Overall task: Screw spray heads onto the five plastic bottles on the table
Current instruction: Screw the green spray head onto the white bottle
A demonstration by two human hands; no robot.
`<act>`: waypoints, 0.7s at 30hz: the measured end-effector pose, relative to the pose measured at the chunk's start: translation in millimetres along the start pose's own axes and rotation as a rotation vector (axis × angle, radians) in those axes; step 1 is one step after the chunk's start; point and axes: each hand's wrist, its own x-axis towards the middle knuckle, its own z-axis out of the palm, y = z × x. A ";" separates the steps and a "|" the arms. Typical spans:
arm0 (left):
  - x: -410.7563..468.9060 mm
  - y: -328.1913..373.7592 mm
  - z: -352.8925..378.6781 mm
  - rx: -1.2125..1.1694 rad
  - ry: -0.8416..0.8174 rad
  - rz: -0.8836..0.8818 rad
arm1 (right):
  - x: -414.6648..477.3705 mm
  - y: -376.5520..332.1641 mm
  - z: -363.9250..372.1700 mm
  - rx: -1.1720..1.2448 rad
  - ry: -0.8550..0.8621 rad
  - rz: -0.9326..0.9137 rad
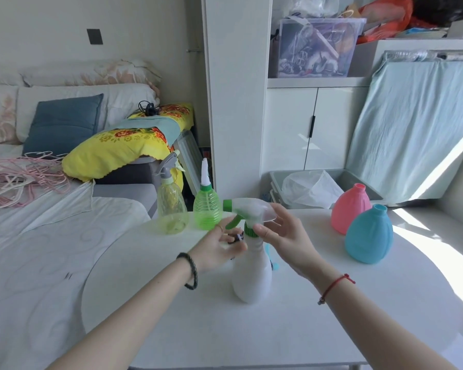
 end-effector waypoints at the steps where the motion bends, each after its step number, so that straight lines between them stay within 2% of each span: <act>1: -3.7 -10.5 6.9 0.022 -0.040 -0.014 | 0.7 -1.0 -0.2 -0.020 -0.002 -0.007; 4: -8.5 -27.3 23.3 0.058 -0.090 -0.059 | 2.5 -3.0 2.4 -0.109 0.022 -0.029; 11: -11.9 -35.2 31.0 -0.010 -0.016 -0.104 | 2.3 2.8 10.3 -0.276 0.146 -0.018; 17: -13.3 -33.8 32.8 -0.024 -0.016 -0.077 | -4.8 10.2 21.7 -0.050 0.207 0.000; 21: -13.2 -31.5 33.1 -0.002 -0.030 -0.058 | -3.1 10.7 25.5 -0.079 0.214 -0.021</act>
